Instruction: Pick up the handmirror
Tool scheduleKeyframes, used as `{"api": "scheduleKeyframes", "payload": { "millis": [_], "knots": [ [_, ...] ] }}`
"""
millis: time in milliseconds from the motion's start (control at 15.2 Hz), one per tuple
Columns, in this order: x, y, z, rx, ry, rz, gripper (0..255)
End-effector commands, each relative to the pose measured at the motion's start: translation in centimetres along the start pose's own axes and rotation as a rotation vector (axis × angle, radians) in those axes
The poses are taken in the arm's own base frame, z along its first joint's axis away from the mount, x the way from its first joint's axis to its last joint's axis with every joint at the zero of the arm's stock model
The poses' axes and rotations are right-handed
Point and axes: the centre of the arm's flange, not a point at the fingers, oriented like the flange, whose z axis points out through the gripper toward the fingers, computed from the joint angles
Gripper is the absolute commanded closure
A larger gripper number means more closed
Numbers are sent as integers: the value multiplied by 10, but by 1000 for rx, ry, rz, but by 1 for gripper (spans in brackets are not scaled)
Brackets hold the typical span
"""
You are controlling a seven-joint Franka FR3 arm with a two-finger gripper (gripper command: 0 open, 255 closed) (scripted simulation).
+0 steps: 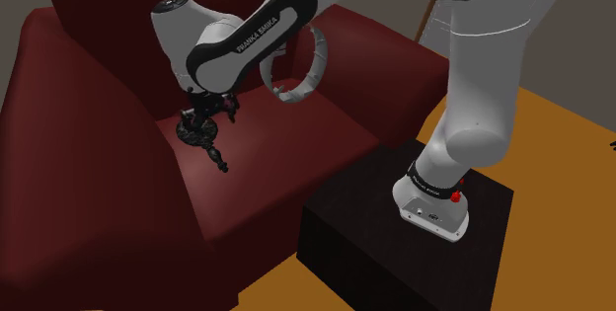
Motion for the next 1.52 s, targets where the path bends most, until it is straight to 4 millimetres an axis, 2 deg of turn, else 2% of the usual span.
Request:
{"api": "scheduleKeyframes", "payload": {
  "millis": [0,132,594,726,792,1386,1452],
  "knots": [
    [9,-20,15,-7,-3,6,0],
    [18,-38,30,-12,-7,11,0],
    [18,-42,67,-12,-7,11,0],
    [18,-42,70,-12,-7,11,0],
    [17,-42,70,-12,-7,11,255],
    [18,-42,70,-12,-7,11,255],
    [18,-41,65,-12,-7,11,255]
  ]
}}
